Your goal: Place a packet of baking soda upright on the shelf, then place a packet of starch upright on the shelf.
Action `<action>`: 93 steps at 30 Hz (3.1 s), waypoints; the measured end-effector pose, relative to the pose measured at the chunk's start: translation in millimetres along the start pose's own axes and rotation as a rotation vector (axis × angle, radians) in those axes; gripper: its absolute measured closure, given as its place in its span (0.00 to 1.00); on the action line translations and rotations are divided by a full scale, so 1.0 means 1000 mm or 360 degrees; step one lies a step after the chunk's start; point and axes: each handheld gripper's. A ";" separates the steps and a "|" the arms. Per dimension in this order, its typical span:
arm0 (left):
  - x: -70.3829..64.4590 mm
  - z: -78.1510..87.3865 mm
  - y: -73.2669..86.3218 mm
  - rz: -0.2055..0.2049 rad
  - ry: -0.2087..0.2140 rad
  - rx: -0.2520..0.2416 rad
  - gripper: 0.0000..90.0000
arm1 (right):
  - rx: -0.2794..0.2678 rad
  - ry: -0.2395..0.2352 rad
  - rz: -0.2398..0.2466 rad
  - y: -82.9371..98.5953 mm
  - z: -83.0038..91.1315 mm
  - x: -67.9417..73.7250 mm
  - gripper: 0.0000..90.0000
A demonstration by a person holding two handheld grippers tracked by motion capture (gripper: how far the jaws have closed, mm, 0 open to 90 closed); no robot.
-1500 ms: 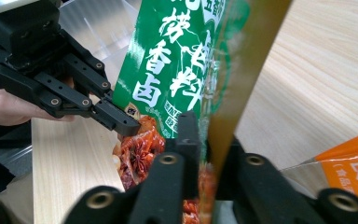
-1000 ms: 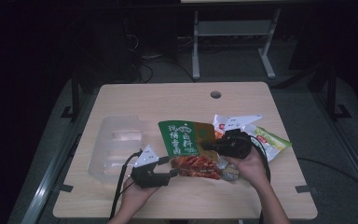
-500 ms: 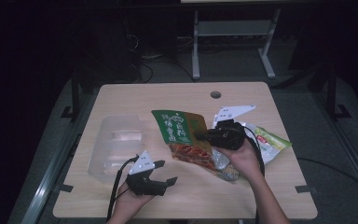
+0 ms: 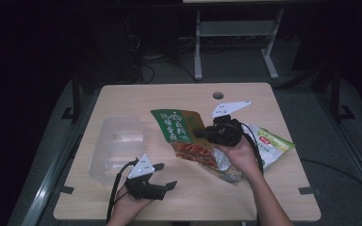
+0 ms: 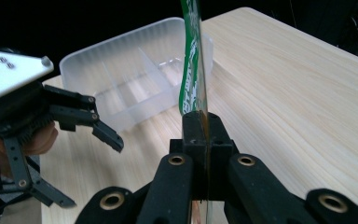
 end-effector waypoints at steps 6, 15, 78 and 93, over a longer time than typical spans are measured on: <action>0.000 0.000 -0.001 0.0001 0.0015 -0.0004 0.26 | -0.0034 -0.0030 -0.0016 -0.006 0.000 0.001 0.99; -0.003 0.001 -0.002 -0.0026 0.0039 -0.0003 0.26 | -0.0048 -0.0021 0.0007 -0.026 -0.001 0.005 0.99; -0.005 0.000 0.015 -0.0045 0.0147 0.0108 0.24 | -0.0080 -0.0281 -0.0086 -0.130 -0.213 0.043 1.00; -0.004 -0.001 0.012 -0.0049 0.0163 0.0108 0.24 | 0.0050 -0.0266 -0.0032 -0.118 -0.223 0.036 0.90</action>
Point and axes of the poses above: each handheld gripper's, and its own axes: z roughly backward along the jaws, y roughly out of its underside, x roughly to its left, and after that the axes turned 10 degrees about y, right-handed
